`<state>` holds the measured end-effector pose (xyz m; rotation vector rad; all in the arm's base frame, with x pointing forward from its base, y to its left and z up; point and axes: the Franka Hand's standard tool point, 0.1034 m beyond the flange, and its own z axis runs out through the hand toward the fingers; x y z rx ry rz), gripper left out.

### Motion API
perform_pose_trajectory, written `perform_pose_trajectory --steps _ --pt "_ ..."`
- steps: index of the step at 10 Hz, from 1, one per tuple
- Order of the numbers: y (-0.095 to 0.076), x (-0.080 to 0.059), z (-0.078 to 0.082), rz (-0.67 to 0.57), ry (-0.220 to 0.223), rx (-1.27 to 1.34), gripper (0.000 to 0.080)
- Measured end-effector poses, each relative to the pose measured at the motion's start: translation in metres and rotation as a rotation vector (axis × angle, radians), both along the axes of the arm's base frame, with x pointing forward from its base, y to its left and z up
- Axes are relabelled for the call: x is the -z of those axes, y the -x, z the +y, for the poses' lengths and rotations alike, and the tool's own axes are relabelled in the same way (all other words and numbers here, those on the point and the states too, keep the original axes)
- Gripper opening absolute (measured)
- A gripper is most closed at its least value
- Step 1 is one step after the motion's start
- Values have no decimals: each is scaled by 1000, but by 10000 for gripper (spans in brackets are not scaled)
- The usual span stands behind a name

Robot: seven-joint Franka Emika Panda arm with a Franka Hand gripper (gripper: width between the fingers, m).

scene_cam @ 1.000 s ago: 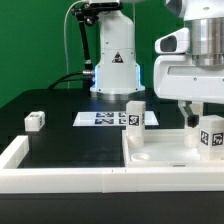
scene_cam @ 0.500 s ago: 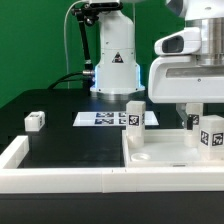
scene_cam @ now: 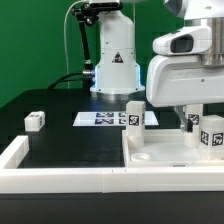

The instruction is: Assemble square table

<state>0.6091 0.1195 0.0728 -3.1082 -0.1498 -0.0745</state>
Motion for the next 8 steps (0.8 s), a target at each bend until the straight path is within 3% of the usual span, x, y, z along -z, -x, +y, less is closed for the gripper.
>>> perform_pose_trajectory --steps 2,4,5,6,8 --pt "0 0 -2 -3 13 -83 649" --pt "0 0 -3 -3 13 -79 409" --pt "0 0 -3 -3 13 -79 409" --pt "0 0 -3 -2 12 -68 289" --pt "0 0 -3 -1 10 -36 289"
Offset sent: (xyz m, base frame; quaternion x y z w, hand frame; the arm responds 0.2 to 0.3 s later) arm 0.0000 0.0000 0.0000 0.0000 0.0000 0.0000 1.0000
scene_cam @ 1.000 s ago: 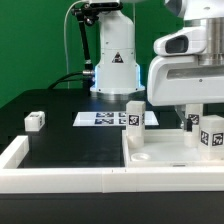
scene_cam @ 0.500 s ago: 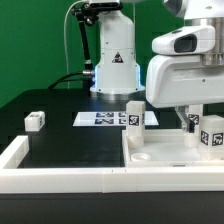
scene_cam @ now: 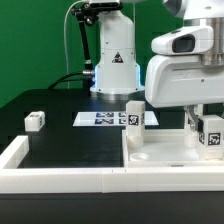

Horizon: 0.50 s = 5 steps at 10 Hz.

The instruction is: Assemble square table

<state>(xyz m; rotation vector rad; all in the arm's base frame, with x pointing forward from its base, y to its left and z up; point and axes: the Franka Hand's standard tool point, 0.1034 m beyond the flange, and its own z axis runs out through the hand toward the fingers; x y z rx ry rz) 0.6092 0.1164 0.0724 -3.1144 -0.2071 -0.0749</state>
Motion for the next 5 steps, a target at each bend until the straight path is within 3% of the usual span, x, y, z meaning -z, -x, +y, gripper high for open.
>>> perform_pose_trajectory --steps 5 --pt "0 1 2 -1 -33 457 290"
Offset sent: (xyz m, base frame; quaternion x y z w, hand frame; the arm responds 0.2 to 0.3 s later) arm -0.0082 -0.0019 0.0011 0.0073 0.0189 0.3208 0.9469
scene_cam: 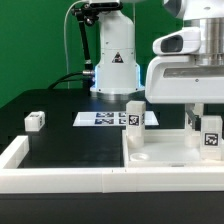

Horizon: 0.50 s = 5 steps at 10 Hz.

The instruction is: Assemble square table

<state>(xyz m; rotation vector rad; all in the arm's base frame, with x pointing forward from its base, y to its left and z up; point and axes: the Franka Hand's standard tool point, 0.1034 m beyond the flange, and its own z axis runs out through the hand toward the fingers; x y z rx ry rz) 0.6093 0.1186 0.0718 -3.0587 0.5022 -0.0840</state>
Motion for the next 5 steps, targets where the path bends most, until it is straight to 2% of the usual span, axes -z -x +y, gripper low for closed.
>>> perform_pose_trajectory --steps 5 --pt "0 0 2 20 -48 539 290"
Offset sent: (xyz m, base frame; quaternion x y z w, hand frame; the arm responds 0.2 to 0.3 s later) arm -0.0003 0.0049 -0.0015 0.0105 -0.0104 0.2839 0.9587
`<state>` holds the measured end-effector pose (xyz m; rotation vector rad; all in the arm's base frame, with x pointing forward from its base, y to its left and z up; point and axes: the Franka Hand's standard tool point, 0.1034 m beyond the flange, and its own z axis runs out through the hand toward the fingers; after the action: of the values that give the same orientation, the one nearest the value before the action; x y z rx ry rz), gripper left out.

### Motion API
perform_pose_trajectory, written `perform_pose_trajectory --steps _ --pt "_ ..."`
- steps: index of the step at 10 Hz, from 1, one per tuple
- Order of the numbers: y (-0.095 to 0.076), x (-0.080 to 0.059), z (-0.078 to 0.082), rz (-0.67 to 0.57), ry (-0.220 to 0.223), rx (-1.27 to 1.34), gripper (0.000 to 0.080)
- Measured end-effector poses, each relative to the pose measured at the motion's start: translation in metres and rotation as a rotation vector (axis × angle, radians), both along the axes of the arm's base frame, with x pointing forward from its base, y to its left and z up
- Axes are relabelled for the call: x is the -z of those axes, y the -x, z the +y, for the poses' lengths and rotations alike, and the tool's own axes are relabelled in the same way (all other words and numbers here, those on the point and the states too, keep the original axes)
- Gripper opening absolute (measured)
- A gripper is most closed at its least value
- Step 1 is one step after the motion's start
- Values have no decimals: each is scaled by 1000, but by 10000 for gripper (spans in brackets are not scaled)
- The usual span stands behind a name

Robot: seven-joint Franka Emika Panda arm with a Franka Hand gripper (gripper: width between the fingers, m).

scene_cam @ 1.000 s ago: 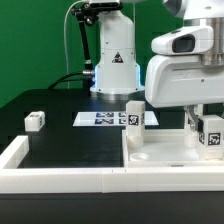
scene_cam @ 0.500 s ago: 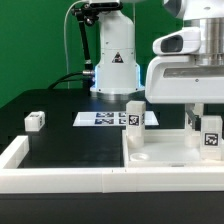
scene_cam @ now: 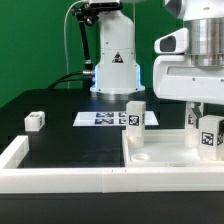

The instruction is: Assemble square table

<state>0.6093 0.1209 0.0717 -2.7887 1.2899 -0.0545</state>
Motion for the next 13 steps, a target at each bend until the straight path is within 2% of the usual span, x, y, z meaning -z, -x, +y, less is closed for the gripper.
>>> perform_pose_trajectory --steps 4,7,8,9,10,11,12,13 --pt "-1 0 0 22 -44 351 290" --pt "-1 0 -1 31 -61 472 290" --pt "-1 0 -1 34 -63 503 350" --pt "-1 0 0 37 -68 533 496" --pt "-1 0 0 35 -67 515 598" --pt "-1 0 0 30 -61 437 598" --pt "-1 0 1 25 -55 361 639" --pt "0 0 3 17 -47 229 646"
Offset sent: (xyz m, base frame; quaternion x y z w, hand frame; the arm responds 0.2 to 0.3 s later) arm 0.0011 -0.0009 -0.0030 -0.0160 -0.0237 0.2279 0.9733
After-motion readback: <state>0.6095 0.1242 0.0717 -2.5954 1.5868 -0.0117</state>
